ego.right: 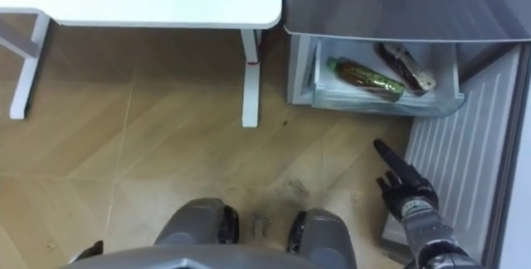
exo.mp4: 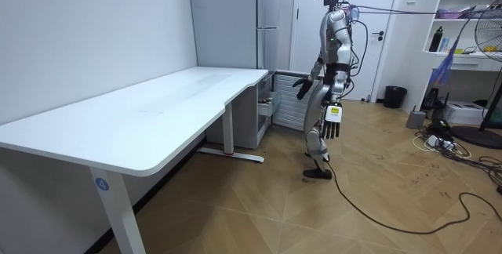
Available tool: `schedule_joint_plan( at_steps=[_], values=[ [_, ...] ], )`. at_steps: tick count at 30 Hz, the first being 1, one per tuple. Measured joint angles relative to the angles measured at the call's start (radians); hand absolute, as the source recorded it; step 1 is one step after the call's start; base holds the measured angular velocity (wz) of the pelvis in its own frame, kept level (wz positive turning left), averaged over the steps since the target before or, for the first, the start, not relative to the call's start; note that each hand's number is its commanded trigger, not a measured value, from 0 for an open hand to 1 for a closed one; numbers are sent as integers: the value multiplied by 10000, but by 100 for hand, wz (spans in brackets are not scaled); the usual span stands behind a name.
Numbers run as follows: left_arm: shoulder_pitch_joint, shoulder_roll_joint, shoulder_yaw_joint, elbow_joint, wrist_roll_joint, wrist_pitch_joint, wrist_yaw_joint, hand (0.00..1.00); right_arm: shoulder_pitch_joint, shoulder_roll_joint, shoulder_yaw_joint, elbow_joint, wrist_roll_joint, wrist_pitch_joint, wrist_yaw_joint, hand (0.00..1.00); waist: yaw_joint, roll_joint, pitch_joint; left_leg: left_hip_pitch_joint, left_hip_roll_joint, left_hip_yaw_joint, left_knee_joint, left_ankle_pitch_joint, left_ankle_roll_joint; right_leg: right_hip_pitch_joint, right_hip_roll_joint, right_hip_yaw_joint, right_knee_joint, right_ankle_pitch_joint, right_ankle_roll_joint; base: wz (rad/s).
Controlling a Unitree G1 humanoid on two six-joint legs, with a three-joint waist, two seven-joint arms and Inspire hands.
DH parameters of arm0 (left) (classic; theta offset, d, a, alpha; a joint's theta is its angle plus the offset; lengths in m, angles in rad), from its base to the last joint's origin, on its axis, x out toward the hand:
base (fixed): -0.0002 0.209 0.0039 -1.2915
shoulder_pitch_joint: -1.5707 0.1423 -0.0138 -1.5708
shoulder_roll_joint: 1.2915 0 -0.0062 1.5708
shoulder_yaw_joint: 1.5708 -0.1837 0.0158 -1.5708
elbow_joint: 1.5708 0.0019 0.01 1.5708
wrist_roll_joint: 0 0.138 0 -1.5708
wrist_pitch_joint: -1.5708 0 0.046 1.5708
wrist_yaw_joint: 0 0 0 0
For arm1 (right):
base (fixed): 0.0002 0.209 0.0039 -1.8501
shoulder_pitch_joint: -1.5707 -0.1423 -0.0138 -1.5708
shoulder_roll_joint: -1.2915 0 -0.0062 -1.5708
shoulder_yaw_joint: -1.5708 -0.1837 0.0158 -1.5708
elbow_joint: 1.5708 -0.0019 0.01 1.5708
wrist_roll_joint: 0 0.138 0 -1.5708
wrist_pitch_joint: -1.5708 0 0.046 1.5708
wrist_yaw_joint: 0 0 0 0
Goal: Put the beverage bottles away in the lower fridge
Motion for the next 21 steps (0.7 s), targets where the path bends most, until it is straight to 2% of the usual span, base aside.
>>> schedule_joint_plan(
  at_steps=[2,3,6,8,12,14,16,19,21],
  values=[
    [42,-34,17,24,165,-11,5,0,15,9,-29,8,-264,-10,20,0,-6,34,-16,246,12,-51,-401,134,-112,257,50,-118,-340,99,-79,10],
    [76,-55,59,53,324,-17,20,0,111,10,-30,16,-558,-12,48,0,-36,3,-4,543,-16,-98,-763,307,-144,565,71,-222,-695,204,-93,20],
    [210,-62,71,43,576,-77,31,0,479,21,-83,29,-1236,-48,184,0,-184,-119,-10,1462,-162,-185,-1934,794,-191,1378,104,-372,-1632,378,-26,24],
    [236,-134,109,65,1003,-75,41,0,766,48,-78,119,-2172,-113,243,0,-333,-188,-49,2079,-212,-228,-2589,1020,-209,2028,177,-478,-2268,530,17,18],
    [210,-136,253,102,1026,-75,110,0,1114,353,-11,393,-2972,-107,236,0,-562,-355,-134,2848,-191,-197,-3243,1082,-255,2818,292,-638,-2913,620,44,2],
    [141,-146,334,40,1041,-80,129,0,1271,523,29,622,-3182,-71,232,0,-591,-491,-137,3260,-178,-129,-3567,1095,-278,3164,371,-584,-3206,656,72,-13],
    [106,-149,408,-29,1042,-186,251,0,1548,608,134,751,-3676,-56,234,0,-602,-531,-190,3663,-163,33,-3869,1096,-279,3479,503,-388,-3494,710,111,-21],
    [0,-154,483,-127,1051,-238,446,0,1874,620,155,787,-4354,-19,228,0,-642,-553,-213,3908,-134,81,-4140,1096,-278,3825,636,-273,-3912,945,177,-15],
    [6,-159,510,-214,1156,-289,497,0,2006,647,277,772,-4629,-11,227,0,-626,-507,-172,4166,-122,58,-4416,1096,-277,4028,711,-87,-4198,1082,205,-19]
  ],
)
